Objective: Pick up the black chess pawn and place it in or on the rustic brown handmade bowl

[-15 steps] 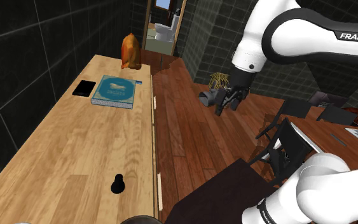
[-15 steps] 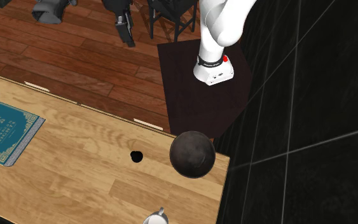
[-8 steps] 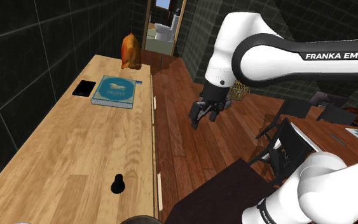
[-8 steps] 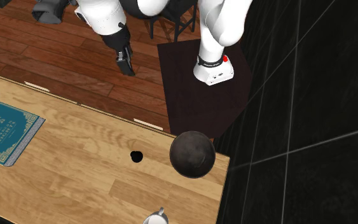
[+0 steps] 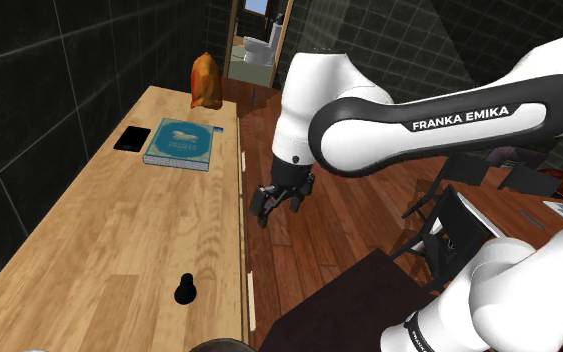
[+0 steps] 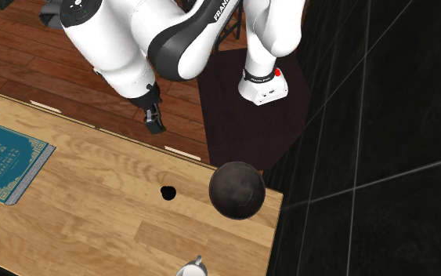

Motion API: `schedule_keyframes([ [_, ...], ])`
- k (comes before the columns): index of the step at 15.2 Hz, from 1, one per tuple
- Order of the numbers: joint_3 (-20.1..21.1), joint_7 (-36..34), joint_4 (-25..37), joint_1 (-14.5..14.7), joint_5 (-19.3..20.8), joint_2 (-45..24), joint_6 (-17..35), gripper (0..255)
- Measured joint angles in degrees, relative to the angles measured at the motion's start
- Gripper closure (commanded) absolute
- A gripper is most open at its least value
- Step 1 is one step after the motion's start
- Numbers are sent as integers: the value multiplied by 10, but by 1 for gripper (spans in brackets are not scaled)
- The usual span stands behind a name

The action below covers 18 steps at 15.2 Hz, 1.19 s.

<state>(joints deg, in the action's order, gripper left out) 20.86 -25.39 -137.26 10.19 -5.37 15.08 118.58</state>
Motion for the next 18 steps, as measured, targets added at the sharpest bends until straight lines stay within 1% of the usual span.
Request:
schedule_keyframes([
  [4, 32, -50, 35, 7, 29, -83, 44, 0],
  [9, 62, -130, 87, 29, 87, -194, 90, 0],
  [12, 64, -170, 133, 48, 128, -261, 100, 0],
  [14, 63, -198, 165, 66, 155, -305, 105, 0],
  [17, 56, -231, 221, 95, 189, -369, 102, 0],
  [18, 53, -238, 225, 100, 196, -380, 108, 0],
])
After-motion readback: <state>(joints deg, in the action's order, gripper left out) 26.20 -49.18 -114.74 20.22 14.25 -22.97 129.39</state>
